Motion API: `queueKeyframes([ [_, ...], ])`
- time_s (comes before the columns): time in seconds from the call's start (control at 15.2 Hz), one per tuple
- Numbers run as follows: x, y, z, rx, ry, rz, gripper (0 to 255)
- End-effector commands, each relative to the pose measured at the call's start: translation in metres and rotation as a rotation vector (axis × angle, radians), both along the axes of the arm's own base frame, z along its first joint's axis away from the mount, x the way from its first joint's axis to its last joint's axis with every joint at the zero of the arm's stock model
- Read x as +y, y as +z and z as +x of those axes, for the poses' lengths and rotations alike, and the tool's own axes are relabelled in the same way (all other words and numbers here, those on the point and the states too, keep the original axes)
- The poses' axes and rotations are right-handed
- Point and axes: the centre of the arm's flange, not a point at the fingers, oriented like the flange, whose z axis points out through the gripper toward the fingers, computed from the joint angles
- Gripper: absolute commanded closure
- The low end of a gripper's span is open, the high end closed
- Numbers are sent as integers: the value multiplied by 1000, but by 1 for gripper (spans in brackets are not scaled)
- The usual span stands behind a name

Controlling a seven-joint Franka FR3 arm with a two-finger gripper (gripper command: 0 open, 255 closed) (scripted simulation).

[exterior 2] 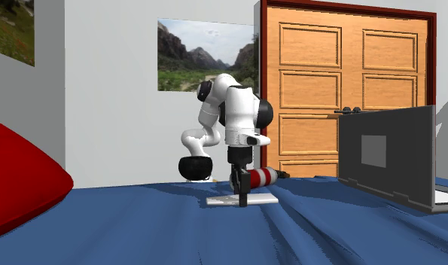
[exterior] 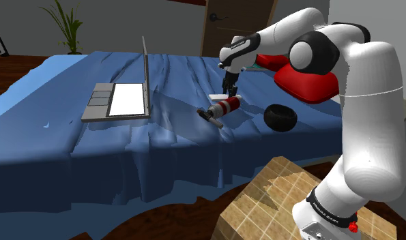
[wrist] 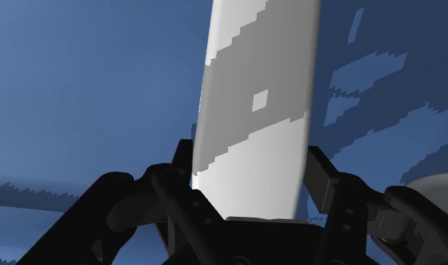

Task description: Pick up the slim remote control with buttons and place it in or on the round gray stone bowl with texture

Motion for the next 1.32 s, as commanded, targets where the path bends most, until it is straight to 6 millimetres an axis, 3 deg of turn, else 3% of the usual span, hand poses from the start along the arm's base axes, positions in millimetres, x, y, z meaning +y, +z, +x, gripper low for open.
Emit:
queueKeyframes([
  [0.0,0,0,0,0,0,0,255],
  [1.25,0,100,0,0,0,0,255],
])
